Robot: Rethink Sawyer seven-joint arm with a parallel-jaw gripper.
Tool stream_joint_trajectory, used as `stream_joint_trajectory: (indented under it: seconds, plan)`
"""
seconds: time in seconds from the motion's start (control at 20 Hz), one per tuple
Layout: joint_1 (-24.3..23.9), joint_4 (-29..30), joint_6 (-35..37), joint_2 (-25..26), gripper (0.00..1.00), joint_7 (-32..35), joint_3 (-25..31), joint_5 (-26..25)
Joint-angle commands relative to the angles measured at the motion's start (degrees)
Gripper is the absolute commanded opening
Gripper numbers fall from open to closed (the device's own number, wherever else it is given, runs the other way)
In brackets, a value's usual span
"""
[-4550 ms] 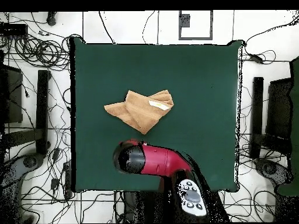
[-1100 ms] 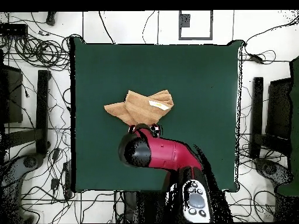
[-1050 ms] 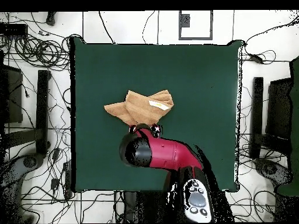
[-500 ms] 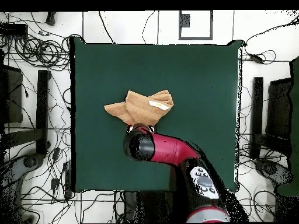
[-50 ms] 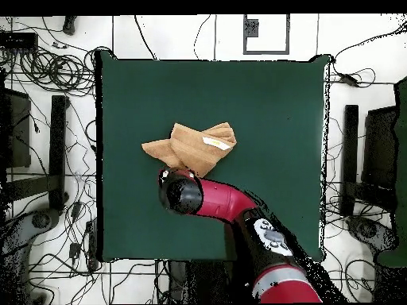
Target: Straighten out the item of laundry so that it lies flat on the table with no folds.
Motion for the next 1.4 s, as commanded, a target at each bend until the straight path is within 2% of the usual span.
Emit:
stream_joint_trajectory:
  seconds: [0.05, 0.25, 0.4, 0.55, 0.65, 0.75, 1.15, 1.4]
  plan:
    - [4.3, -1.7, 17.0, 0.2, 1.0, 14.6, 3.8, 7.6]
    - [6.7, -6.4, 28.9, 0.0, 1.0, 17.0, 0.7, 9.2]
    - [8.7, -9.6, 35.2, -0.7, 1.0, 19.0, -1.7, 9.0]
    - [10.9, -13.8, 42.3, -1.2, 1.0, 20.8, -4.9, 6.9]
    - [12.5, -16.0, 43.6, -2.0, 1.0, 20.3, -7.2, 4.3]
    - [13.3, -16.4, 41.2, -3.1, 1.0, 18.1, -8.4, 2.6]
    - [13.5, -11.2, 34.0, -10.7, 1.0, 12.4, -10.9, -0.6]
    - [12.9, -9.0, 31.3, -10.7, 1.0, 12.0, -10.9, -0.1]
